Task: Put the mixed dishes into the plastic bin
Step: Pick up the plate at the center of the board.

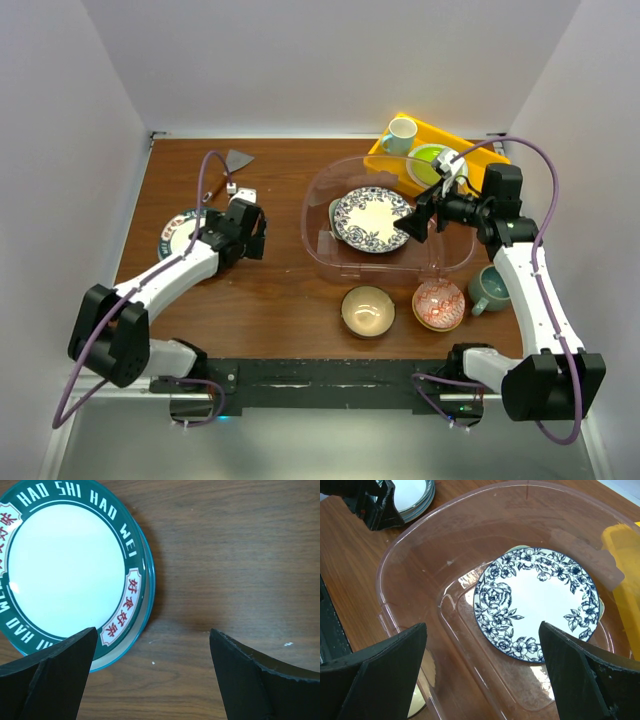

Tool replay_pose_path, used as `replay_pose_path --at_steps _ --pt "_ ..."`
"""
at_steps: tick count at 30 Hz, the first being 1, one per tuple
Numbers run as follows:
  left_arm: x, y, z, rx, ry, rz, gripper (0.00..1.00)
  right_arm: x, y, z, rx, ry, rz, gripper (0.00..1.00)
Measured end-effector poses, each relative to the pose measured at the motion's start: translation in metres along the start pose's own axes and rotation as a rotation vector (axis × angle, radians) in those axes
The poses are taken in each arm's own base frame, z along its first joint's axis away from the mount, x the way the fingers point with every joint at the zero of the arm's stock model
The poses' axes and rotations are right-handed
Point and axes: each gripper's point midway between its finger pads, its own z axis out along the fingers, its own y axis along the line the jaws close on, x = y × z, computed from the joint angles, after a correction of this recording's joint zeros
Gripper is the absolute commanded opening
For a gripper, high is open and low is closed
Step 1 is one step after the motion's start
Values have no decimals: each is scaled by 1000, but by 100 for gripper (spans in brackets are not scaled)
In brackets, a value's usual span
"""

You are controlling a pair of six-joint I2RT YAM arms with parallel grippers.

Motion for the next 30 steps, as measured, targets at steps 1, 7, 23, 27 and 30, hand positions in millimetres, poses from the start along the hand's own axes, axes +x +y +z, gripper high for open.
replay_pose_path --at_steps 1,7,23,27,30 --pt "0 2 2 -17 4 11 95 0 0 0 0 0 0 98" --pt "-9 7 11 -74 9 59 75 0 0 0 0 1 1 98" --pt "-8 11 38 -166 73 197 38 0 0 0 0 1 1 98" --pt "-6 11 43 -173 89 212 37 0 0 0 0 1 1 98" --pt "-5 10 45 -176 96 215 36 0 0 0 0 1 1 98"
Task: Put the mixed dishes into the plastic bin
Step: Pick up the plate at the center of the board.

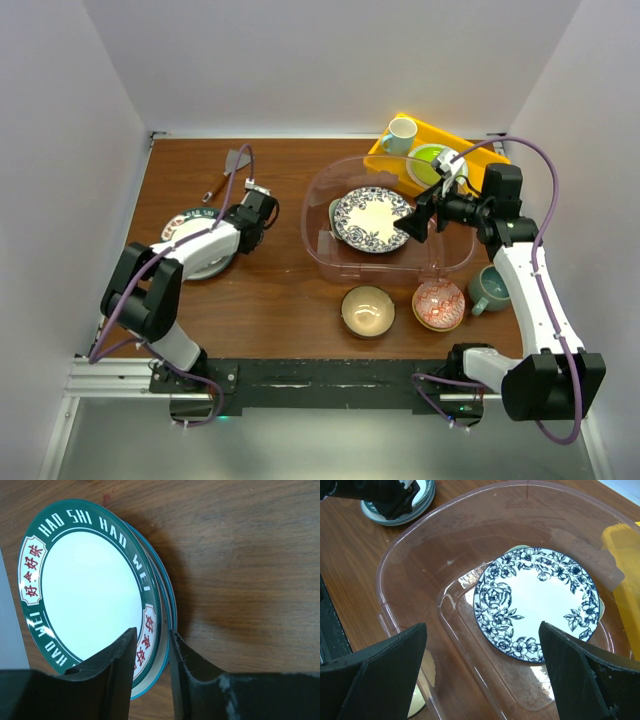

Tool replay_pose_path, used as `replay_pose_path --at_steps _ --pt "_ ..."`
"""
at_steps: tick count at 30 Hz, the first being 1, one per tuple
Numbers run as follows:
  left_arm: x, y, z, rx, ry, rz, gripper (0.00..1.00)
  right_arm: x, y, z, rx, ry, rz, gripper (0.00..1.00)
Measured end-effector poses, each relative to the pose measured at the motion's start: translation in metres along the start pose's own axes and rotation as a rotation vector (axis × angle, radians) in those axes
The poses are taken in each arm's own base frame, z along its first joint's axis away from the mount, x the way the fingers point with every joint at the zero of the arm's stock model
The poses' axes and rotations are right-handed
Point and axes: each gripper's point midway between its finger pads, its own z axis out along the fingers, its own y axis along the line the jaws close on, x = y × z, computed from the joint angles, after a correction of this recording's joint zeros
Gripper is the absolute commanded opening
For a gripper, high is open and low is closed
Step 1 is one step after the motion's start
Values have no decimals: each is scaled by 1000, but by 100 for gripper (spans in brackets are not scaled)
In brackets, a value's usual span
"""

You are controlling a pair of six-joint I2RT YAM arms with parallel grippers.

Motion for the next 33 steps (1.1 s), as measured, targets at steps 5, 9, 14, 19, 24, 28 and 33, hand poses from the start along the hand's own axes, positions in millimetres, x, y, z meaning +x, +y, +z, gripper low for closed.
replay_pose_path --at_steps 5,9,14,19,24,28,33 --pt "1 0 4 -5 12 1 34 0 0 0 0 0 0 98" --pt "3 1 8 -10 23 1 33 0 0 0 0 0 0 98" --pt "5 2 11 -18 36 3 33 0 0 0 0 0 0 98" --pt "7 4 13 -24 42 0 32 0 0 0 -1 0 0 98" --pt "10 6 16 -40 54 5 33 0 0 0 -2 0 0 98" --pt "14 7 20 -62 69 18 36 0 1 0 -6 -1 0 98" --pt "16 11 23 -96 78 28 39 -1 3 0 -18 -5 -1 98"
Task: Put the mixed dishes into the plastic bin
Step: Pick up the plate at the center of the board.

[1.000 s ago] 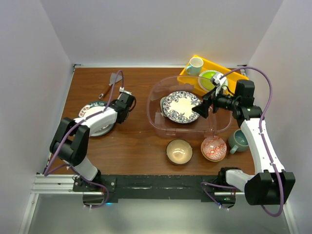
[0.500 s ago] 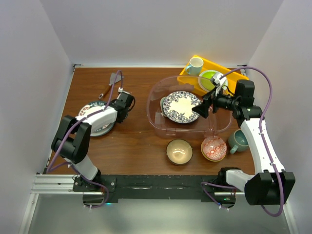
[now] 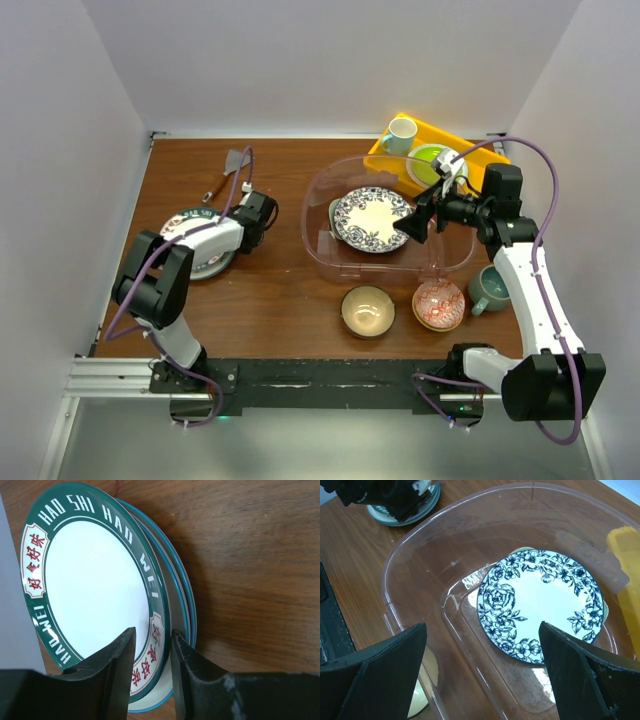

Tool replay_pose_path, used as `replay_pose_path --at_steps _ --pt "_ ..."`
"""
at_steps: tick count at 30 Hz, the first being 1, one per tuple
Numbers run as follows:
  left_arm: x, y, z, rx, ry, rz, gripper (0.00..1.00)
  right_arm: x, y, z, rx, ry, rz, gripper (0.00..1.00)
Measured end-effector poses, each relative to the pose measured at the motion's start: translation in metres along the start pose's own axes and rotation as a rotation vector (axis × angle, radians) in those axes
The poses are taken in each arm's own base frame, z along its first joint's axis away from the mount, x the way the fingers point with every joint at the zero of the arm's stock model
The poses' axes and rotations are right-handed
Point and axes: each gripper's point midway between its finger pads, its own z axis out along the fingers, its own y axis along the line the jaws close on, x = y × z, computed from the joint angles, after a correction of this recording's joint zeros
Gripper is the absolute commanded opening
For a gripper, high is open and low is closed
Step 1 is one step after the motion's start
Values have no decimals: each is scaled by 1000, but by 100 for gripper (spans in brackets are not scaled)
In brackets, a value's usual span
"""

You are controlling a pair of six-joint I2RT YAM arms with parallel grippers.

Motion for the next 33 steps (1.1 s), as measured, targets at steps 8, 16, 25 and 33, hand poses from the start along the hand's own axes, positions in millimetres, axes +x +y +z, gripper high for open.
replay_pose_path --at_steps 8,16,25,33 --pt "3 2 4 -31 12 11 23 -3 4 -2 -5 -8 -8 98" --pt "1 8 2 -55 2 9 4 -5 6 -4 -5 -14 -15 98" --pt "-24 33 -31 -59 -111 -83 0 -5 7 -4 -8 -15 -16 98" --pt "-40 58 -71 -35 -224 -167 0 -5 4 -6 -1 -17 -12 98"
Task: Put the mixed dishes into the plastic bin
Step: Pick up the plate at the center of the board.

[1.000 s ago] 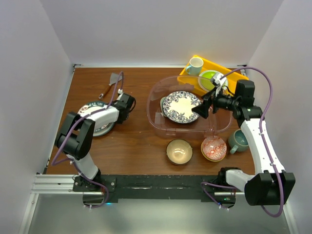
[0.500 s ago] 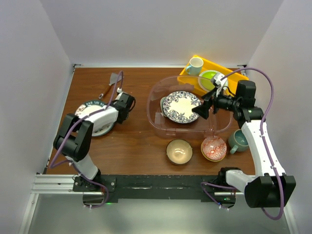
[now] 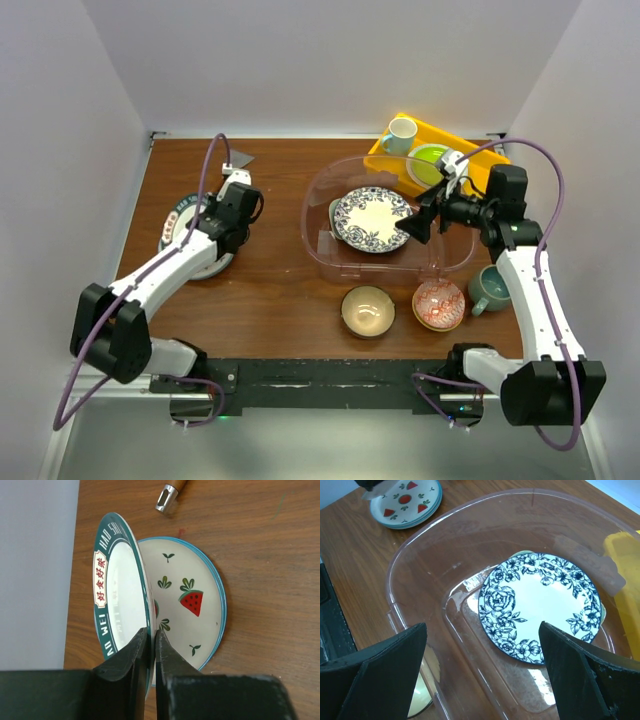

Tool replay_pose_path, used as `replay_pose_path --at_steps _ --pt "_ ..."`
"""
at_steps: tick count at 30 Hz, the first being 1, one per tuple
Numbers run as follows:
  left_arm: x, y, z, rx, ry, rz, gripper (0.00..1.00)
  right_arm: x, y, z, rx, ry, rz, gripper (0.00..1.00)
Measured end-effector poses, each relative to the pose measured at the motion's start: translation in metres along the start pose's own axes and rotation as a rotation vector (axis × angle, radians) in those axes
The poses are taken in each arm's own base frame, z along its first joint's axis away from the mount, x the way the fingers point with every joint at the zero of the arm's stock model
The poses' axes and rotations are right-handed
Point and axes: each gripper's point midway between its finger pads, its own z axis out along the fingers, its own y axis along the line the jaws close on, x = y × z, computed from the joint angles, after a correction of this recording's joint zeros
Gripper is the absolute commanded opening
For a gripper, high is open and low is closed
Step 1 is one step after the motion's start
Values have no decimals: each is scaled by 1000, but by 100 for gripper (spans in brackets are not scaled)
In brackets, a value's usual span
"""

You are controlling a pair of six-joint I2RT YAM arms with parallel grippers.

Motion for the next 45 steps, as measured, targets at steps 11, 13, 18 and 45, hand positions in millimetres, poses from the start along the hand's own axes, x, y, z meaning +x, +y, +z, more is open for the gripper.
replay_pose_path --at_steps 11,13,18,45 --pt "-25 16 -43 54 -124 6 0 0 -5 -4 11 -8 9 98" --pt "-32 16 -53 81 -160 6 0 0 -6 -5 12 -8 10 98" --pt "-47 16 -76 155 -247 24 0 0 -6 -4 13 -7 12 98" --pt "-104 -30 -178 525 -730 157 0 -72 31 47 -183 65 -121 98"
